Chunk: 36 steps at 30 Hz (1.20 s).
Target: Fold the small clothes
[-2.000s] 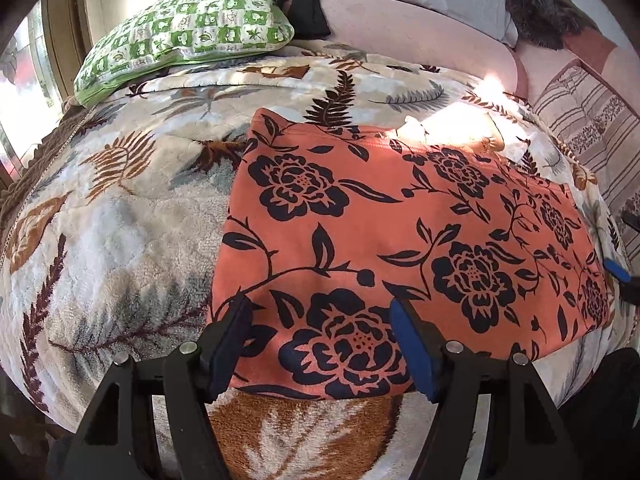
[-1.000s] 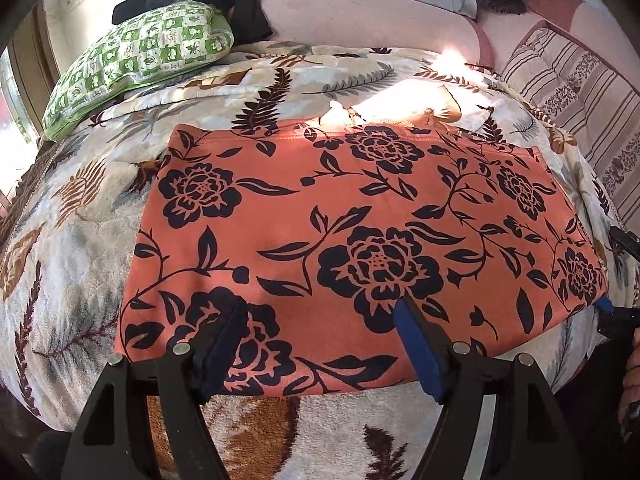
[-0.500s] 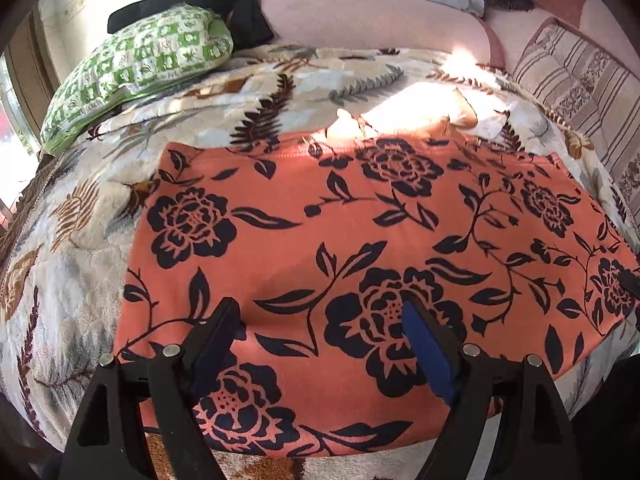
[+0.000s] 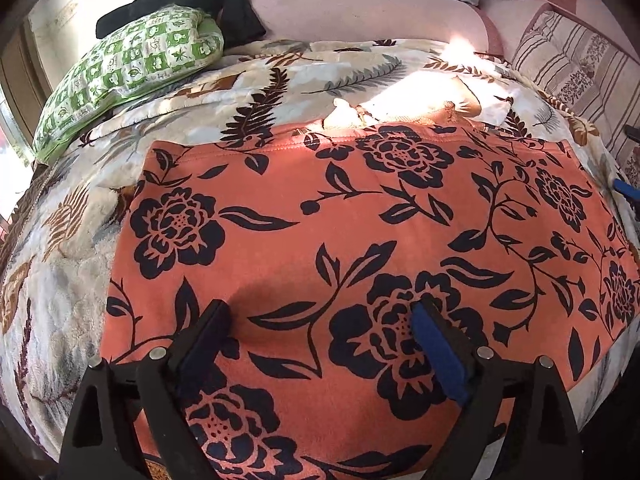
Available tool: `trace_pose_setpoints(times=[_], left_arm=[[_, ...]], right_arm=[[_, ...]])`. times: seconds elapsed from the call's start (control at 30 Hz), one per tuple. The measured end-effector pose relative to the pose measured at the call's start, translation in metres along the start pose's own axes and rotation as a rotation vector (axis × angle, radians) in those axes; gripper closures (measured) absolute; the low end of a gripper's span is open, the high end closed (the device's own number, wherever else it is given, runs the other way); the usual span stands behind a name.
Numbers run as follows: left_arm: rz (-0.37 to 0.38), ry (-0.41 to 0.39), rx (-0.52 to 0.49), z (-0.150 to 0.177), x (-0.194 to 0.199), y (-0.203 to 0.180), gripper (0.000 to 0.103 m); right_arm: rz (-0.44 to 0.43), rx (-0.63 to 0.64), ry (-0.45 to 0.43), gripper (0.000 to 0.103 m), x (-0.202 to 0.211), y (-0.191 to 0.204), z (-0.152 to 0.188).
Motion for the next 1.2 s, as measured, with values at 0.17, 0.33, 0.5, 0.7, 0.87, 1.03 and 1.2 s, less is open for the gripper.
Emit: trace_pose_setpoints(times=[0.17, 0.33, 0.5, 0.7, 0.87, 1.03, 1.2], left_arm=[[0.003, -0.003, -0.006, 0.000, -0.002, 0.001, 0.007], [0.015, -0.019, -0.015, -0.001, -0.005, 0.003, 0.003], [0.011, -0.016, -0.014, -0.002, -0.005, 0.003, 0.003], [0.008, -0.004, -0.001, 0.000, 0.006, 0.005, 0.003], [0.025, -0.043, 0.023, 0.010, 0.024, 0.013, 0.003], [0.025, -0.026, 0.063, 0.022, 0.028, 0.029, 0.003], [0.025, -0.038, 0.097, 0.024, 0.033, 0.037, 0.003]], right_arm=[[0.150, -0.047, 0.170, 0.040, -0.068, -0.044, -0.048], [0.280, 0.161, 0.143, 0.094, -0.072, -0.008, -0.044], [0.272, 0.005, 0.111, 0.084, -0.079, -0.048, -0.048], [0.307, 0.034, -0.030, 0.041, -0.029, -0.006, -0.033], [0.086, 0.130, 0.075, 0.040, -0.042, 0.042, 0.021], [0.127, -0.146, 0.060, 0.062, -0.047, -0.030, 0.028], [0.059, 0.030, 0.002, 0.031, -0.010, 0.038, 0.059]])
Point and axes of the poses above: each gripper's, at about its wrist camera, not at the fingertips, and x roughly against the way its jaws point, y to its left, z to its underside, the point moved 8 cm from there along -x, roughly the way its jaws point, and after that the axes turned 12 degrees about y, right-handed, at the moved point
